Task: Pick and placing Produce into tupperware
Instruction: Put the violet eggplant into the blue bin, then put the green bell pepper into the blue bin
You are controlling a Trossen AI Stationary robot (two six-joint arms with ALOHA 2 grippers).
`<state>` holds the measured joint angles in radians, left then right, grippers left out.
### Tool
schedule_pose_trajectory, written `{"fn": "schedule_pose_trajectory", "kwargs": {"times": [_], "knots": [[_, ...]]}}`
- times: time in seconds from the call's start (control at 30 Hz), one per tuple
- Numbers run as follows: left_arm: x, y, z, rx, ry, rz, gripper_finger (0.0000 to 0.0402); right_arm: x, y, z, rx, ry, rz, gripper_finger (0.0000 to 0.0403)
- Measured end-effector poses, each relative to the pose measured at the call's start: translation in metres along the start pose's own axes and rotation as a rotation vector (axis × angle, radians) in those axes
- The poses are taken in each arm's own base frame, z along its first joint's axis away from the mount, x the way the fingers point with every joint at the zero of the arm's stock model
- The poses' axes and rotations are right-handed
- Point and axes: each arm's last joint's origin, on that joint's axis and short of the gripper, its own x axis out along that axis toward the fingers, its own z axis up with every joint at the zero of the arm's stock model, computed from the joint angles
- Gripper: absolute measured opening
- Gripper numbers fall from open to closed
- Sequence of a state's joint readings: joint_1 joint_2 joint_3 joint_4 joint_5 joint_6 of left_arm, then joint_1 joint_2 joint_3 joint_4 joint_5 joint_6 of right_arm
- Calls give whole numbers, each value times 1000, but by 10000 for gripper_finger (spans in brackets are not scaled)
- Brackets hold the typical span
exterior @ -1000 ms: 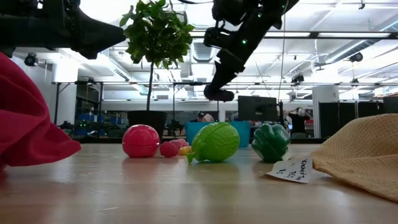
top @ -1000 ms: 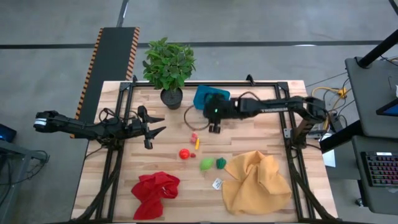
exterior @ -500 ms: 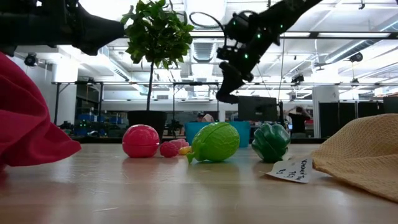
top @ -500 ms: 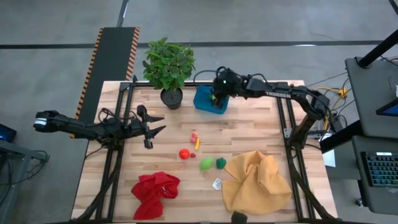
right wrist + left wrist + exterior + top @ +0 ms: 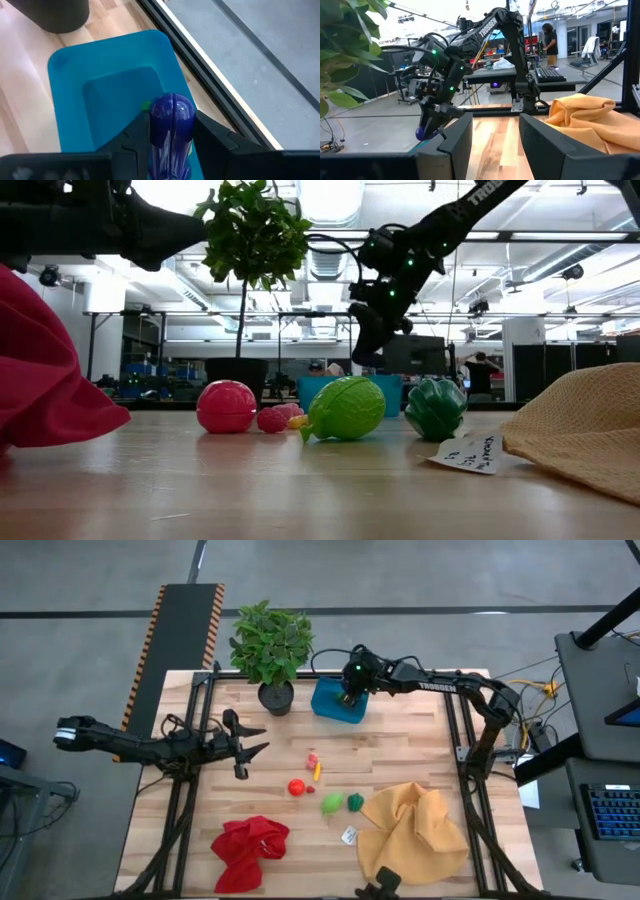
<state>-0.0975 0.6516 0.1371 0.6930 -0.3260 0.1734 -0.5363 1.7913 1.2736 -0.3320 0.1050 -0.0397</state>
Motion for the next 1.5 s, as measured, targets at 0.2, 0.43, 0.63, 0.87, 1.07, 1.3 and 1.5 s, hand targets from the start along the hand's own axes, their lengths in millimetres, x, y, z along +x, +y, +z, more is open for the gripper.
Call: {"fn": "schedule_pose_trajectory", "kwargs": {"times": [0.2, 0.43, 0.63, 0.87, 1.07, 1.3, 1.5], "knots": [[1, -1, -2, 3, 9, -2, 148, 15, 1, -7, -58, 42, 1, 115], [1, 0, -1, 0, 2, 0, 148, 26, -2, -13, -76, 79, -19, 115], [0, 0, 0, -2, -6, 1, 148, 25, -6, -12, -83, 78, -42, 116], [1, -1, -1, 1, 5, -1, 148, 27, -8, -17, -112, 99, -54, 116], [1, -1, -1, 2, 7, -1, 148, 27, -9, -19, -113, 107, -61, 124], [1, -1, -1, 2, 7, -1, 148, 27, -9, -19, -135, 108, -60, 171], [1, -1, -2, 2, 8, -2, 148, 27, -9, -19, -135, 107, -60, 196]]}}
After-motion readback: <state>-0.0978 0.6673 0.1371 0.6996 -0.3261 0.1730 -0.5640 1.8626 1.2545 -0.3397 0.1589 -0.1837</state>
